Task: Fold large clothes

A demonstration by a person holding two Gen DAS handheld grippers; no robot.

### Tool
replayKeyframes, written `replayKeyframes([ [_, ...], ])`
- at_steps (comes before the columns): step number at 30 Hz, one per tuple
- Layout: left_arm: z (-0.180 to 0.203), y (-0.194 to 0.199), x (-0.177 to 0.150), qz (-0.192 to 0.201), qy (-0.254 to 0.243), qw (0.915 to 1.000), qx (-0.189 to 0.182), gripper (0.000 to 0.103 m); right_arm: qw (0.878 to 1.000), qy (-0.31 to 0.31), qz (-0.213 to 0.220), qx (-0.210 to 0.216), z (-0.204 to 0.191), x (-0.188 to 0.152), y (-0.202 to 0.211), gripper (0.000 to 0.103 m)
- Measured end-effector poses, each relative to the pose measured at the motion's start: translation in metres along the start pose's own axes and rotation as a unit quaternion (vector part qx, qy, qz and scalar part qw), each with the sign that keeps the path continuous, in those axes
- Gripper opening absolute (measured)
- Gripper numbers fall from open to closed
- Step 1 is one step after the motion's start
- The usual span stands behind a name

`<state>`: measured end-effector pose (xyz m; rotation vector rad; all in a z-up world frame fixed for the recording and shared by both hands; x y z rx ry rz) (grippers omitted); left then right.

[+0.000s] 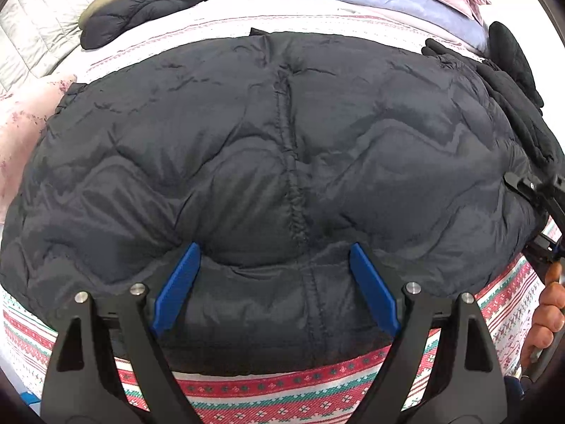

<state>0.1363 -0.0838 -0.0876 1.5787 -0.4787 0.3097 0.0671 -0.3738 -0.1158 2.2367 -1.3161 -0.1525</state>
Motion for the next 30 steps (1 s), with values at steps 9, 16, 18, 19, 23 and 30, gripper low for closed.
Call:
replayKeyframes([
  [9, -0.016, 0.023, 0.014, 0.023, 0.023, 0.9985, -0.045, 0.087, 0.985, 0.148, 0.074, -0.049, -0.053, -0.015, 0.029, 0.014],
  [16, -0.043, 0.024, 0.085, 0.057, 0.015, 0.9982, 0.01, 0.087, 0.98, 0.177, 0.084, -0.041, -0.066, -0.02, 0.035, 0.014],
  [18, -0.04, 0.007, 0.101, 0.04, 0.001, 0.9991, 0.017, 0.087, 0.977, 0.188, 0.091, -0.036, -0.074, -0.023, 0.036, 0.014],
  [19, -0.037, -0.006, 0.107, 0.027, -0.01, 0.999, 0.033, 0.087, 0.976, 0.193, 0.093, -0.036, -0.076, -0.023, 0.036, 0.014],
  [23, -0.028, -0.053, 0.102, -0.012, -0.034, 0.9962, 0.079, 0.088, 0.972, 0.21, 0.099, -0.032, -0.084, -0.027, 0.038, 0.014],
  [30, -0.028, -0.052, 0.1, -0.001, -0.046, 0.9952, 0.087, 0.088, 0.941, 0.308, 0.135, -0.019, -0.132, -0.049, 0.046, 0.014],
])
Point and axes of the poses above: each gripper's, at about its wrist camera, not at the fingertips, and y roughly against the way its jaws point, z to its right, x to its top, the point moved 5 cm from there along -y, roughly the way its jaws point, and after that the axes turned 4 degrees about x, right-handed, at the moved point
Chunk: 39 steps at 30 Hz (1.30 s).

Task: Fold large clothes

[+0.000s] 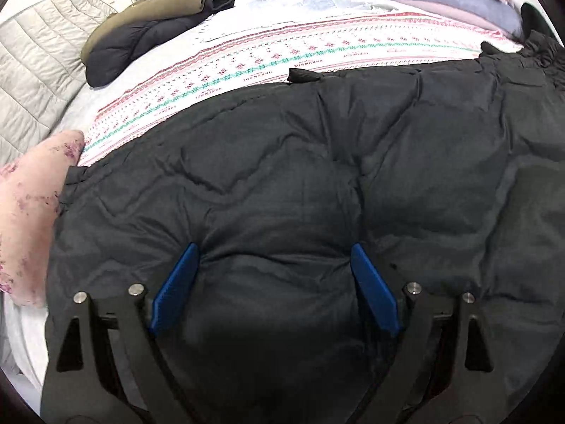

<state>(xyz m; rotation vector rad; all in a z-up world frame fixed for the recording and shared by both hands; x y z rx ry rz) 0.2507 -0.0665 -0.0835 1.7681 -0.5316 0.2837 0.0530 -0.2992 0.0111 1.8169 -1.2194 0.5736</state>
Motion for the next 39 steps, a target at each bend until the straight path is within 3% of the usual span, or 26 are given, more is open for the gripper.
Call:
replayKeyframes([
  [4, -0.023, 0.014, 0.0, 0.005, 0.048, 0.9968, -0.065, 0.088, 0.999, 0.038, 0.014, -0.006, -0.024, 0.004, 0.002, 0.014],
  [7, -0.061, 0.041, -0.01, 0.026, 0.119, 0.984, -0.13, 0.088, 0.997, 0.074, 0.026, -0.012, -0.047, 0.011, 0.007, 0.014],
  [12, -0.122, 0.06, -0.037, 0.049, 0.178, 0.9742, -0.131, 0.088, 0.991, 0.126, 0.038, -0.031, -0.09, 0.012, 0.012, 0.014],
  [14, -0.148, 0.063, -0.041, 0.06, 0.215, 0.9642, -0.143, 0.088, 0.987, 0.151, 0.041, -0.038, -0.11, 0.009, 0.014, 0.014],
  [15, -0.16, 0.066, -0.044, 0.066, 0.237, 0.9571, -0.153, 0.088, 0.984, 0.166, 0.042, -0.044, -0.121, 0.008, 0.014, 0.014],
  [17, -0.191, 0.069, -0.053, 0.077, 0.299, 0.9343, -0.179, 0.088, 0.978, 0.198, 0.045, -0.055, -0.147, 0.006, 0.014, 0.014],
  [20, -0.225, 0.062, -0.071, 0.069, 0.365, 0.9061, -0.202, 0.085, 0.965, 0.248, 0.047, -0.067, -0.193, 0.0, 0.012, 0.014],
  [27, -0.287, 0.063, -0.101, 0.083, 0.453, 0.8554, -0.237, 0.081, 0.922, 0.373, 0.033, -0.101, -0.309, -0.041, -0.026, 0.014],
  [34, -0.354, 0.077, -0.146, 0.113, 0.511, 0.8159, -0.246, 0.081, 0.897, 0.435, -0.063, -0.035, -0.386, -0.136, -0.085, 0.014],
  [37, -0.383, 0.071, -0.175, 0.109, 0.563, 0.7837, -0.239, 0.081, 0.871, 0.478, -0.115, 0.01, -0.403, -0.194, -0.114, 0.015],
  [39, -0.391, 0.069, -0.182, 0.106, 0.572, 0.7795, -0.233, 0.081, 0.848, 0.508, -0.147, 0.038, -0.404, -0.231, -0.128, 0.018],
])
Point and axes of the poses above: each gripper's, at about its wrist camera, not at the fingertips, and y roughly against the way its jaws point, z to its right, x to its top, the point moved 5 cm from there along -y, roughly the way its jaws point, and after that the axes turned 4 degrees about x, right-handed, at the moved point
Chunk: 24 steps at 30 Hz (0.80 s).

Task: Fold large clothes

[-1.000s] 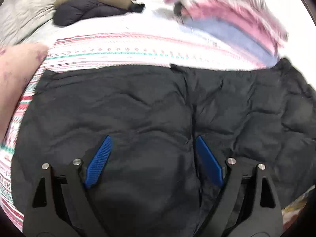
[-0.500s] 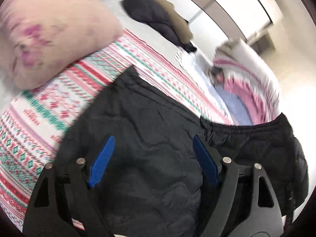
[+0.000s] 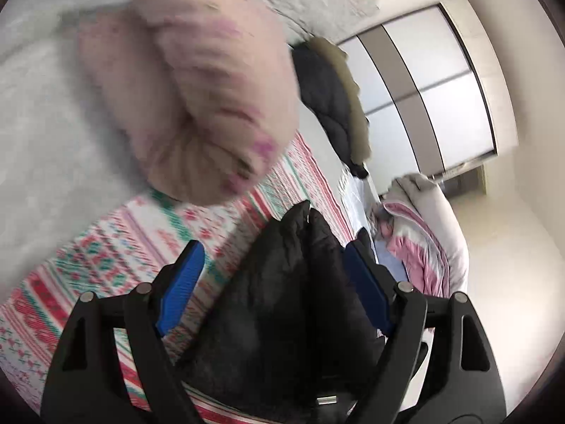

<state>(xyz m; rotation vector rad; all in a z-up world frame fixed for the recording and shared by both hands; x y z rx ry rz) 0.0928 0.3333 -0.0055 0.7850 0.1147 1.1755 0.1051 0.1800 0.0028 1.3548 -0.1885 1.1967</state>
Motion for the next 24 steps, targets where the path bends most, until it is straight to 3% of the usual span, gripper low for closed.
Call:
replayKeyframes([
  [3, 0.004, -0.002, -0.001, -0.007, -0.019, 0.9997, 0.014, 0.081, 0.999, 0.036, -0.018, 0.026, -0.032, -0.025, -0.024, 0.031],
  [7, 0.028, -0.007, -0.011, -0.027, -0.08, 0.996, 0.029, 0.081, 0.998, 0.041, -0.015, 0.048, -0.037, -0.038, -0.029, 0.042],
  [9, 0.04, -0.011, -0.018, -0.034, -0.116, 0.9917, 0.043, 0.081, 0.995, 0.021, -0.015, 0.096, -0.032, -0.037, -0.023, 0.058],
  [10, 0.047, -0.014, -0.023, -0.04, -0.134, 0.989, 0.048, 0.081, 0.992, 0.004, -0.012, 0.125, -0.03, -0.037, -0.016, 0.06],
  [13, 0.055, -0.019, -0.031, -0.053, -0.159, 0.985, 0.042, 0.081, 0.972, -0.049, 0.027, 0.226, -0.007, -0.035, 0.029, 0.069],
  [15, 0.062, -0.021, -0.037, -0.057, -0.175, 0.9822, 0.04, 0.082, 0.959, -0.064, 0.059, 0.27, 0.016, -0.041, 0.064, 0.082],
  [16, 0.067, -0.021, -0.041, -0.054, -0.182, 0.9805, 0.049, 0.082, 0.955, -0.069, 0.071, 0.278, 0.026, -0.045, 0.077, 0.082],
  [18, 0.079, -0.024, -0.049, -0.048, -0.207, 0.975, 0.064, 0.082, 0.953, -0.079, 0.086, 0.279, 0.057, -0.056, 0.1, 0.082],
  [20, 0.102, -0.03, -0.067, -0.049, -0.263, 0.9613, 0.065, 0.082, 0.961, -0.103, 0.079, 0.244, 0.088, -0.066, 0.103, 0.082],
  [22, 0.116, -0.042, -0.082, -0.051, -0.297, 0.9504, 0.075, 0.083, 0.966, -0.143, 0.053, 0.209, 0.117, -0.075, 0.087, 0.082],
  [24, 0.126, -0.065, -0.093, -0.065, -0.313, 0.943, 0.094, 0.083, 0.961, -0.204, 0.019, 0.185, 0.15, -0.092, 0.062, 0.081],
])
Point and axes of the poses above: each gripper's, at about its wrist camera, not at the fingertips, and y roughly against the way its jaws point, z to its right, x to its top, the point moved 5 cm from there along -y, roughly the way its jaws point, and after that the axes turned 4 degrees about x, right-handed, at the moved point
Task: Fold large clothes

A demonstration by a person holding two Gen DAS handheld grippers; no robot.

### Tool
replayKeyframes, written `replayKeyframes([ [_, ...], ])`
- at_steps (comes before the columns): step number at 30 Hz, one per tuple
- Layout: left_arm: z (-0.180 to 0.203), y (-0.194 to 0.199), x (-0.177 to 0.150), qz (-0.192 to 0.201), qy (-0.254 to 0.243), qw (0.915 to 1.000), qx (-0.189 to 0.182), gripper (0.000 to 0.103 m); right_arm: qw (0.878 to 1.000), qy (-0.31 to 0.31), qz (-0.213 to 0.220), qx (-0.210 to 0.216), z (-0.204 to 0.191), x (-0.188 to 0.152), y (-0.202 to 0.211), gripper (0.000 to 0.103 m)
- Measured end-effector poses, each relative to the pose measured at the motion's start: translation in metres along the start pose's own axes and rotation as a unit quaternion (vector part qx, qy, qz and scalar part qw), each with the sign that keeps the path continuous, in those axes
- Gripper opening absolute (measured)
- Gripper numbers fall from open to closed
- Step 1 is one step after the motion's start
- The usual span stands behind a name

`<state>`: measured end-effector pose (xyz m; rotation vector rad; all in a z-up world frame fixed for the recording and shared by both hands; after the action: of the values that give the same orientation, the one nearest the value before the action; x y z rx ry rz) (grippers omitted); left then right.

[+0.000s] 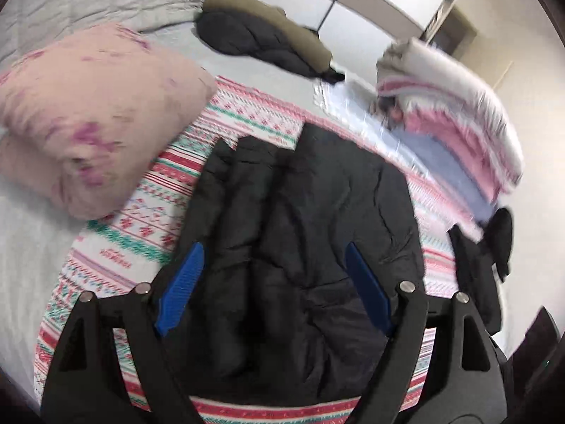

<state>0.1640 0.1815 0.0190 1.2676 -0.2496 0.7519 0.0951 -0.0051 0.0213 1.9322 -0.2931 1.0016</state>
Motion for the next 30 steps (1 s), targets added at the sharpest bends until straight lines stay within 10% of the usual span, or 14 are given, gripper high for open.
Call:
replayKeyframes([
  [3, 0.008, -0.029, -0.001, -0.043, -0.009, 0.999, 0.009, 0.083, 0.997, -0.071, -0.016, 0.011, 0.04, -0.007, -0.016, 0.069],
  [7, 0.008, -0.045, -0.002, -0.05, -0.009, 0.9983, 0.031, 0.082, 0.999, -0.017, -0.028, -0.007, 0.029, -0.019, -0.038, 0.048],
  [9, 0.011, -0.043, -0.004, -0.039, -0.022, 0.9986, 0.029, 0.032, 0.999, 0.019, -0.029, -0.017, 0.015, -0.015, -0.047, 0.039],
  [12, 0.01, -0.039, -0.008, -0.036, -0.014, 0.9991, 0.019, 0.011, 0.999, 0.035, -0.039, 0.006, -0.001, -0.021, -0.056, 0.036],
  [28, -0.028, 0.004, -0.016, -0.014, 0.017, 0.9997, -0.009, 0.014, 0.994, 0.074, -0.078, 0.034, -0.03, -0.054, -0.105, 0.036],
  [30, -0.035, 0.007, -0.012, -0.005, 0.027, 0.9996, 0.003, 0.031, 0.992, 0.09, -0.084, 0.023, -0.036, -0.059, -0.109, 0.036],
])
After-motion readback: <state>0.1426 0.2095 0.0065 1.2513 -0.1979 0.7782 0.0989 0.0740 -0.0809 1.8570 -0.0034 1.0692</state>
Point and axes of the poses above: each gripper's, at about its wrist camera, not at the fingertips, and y roughly against the way its jaws point, z to its right, x to its top, the point moved 5 cm from there along -y, roughly the way its jaws point, and after that the axes turned 4 degrees about x, right-handed, at the moved point
